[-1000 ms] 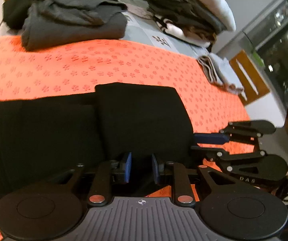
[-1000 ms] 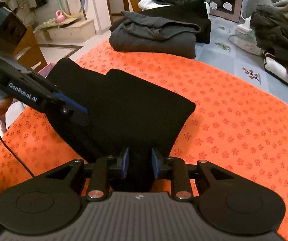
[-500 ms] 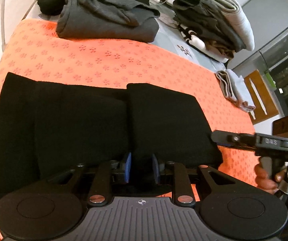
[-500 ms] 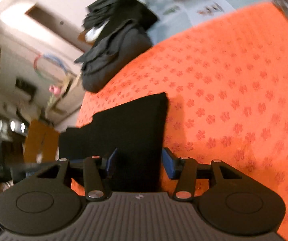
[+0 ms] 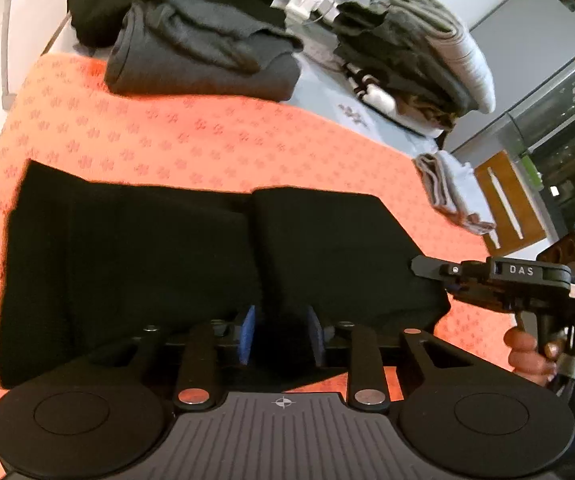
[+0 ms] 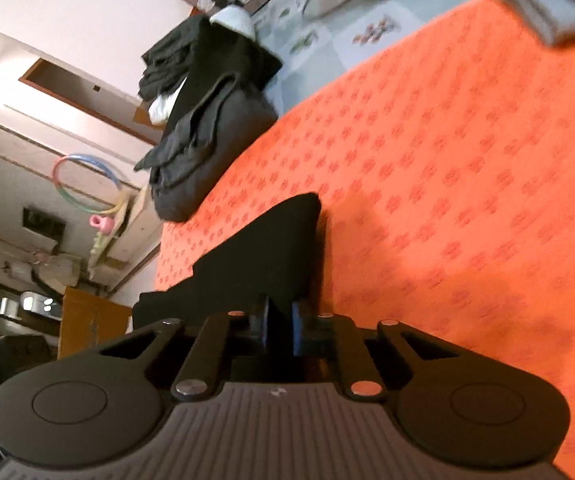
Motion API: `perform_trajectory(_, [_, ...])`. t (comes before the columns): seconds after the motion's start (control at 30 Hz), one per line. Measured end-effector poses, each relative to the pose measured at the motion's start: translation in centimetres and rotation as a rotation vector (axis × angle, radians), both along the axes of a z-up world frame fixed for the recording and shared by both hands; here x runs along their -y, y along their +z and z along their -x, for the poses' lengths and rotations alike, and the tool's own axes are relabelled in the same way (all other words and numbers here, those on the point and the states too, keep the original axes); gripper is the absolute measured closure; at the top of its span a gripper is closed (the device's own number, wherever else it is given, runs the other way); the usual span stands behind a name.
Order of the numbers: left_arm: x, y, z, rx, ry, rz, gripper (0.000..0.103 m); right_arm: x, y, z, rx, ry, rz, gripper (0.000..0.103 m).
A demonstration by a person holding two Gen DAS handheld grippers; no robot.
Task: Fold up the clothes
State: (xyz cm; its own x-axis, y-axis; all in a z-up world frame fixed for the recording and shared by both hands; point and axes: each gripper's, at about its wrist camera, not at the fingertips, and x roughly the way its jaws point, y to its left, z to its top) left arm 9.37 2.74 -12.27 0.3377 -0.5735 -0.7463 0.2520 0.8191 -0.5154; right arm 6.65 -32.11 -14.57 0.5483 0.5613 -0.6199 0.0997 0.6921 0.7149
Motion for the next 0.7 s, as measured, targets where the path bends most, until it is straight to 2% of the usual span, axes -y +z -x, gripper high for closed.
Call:
perform_trajectory(0.4, [-0.2, 2.0, 1.2, 0.031, 0.025, 0.031, 0.063, 7.6, 6.1, 3.3, 0.035, -0.033, 0.37, 0.092])
perform_trajectory(0.53, [-0.1, 2.3, 1.6, 0.039, 0.034, 0.035, 0.062, 6.8, 7.9, 3.4, 0.062, -0.001, 0.453, 0.092])
perform_trajectory(0.7, [-0.5, 2.7, 2.1, 0.051, 0.062, 0.046, 0.06, 2.1, 10.3, 3.0, 0.144, 0.092, 0.519, 0.092])
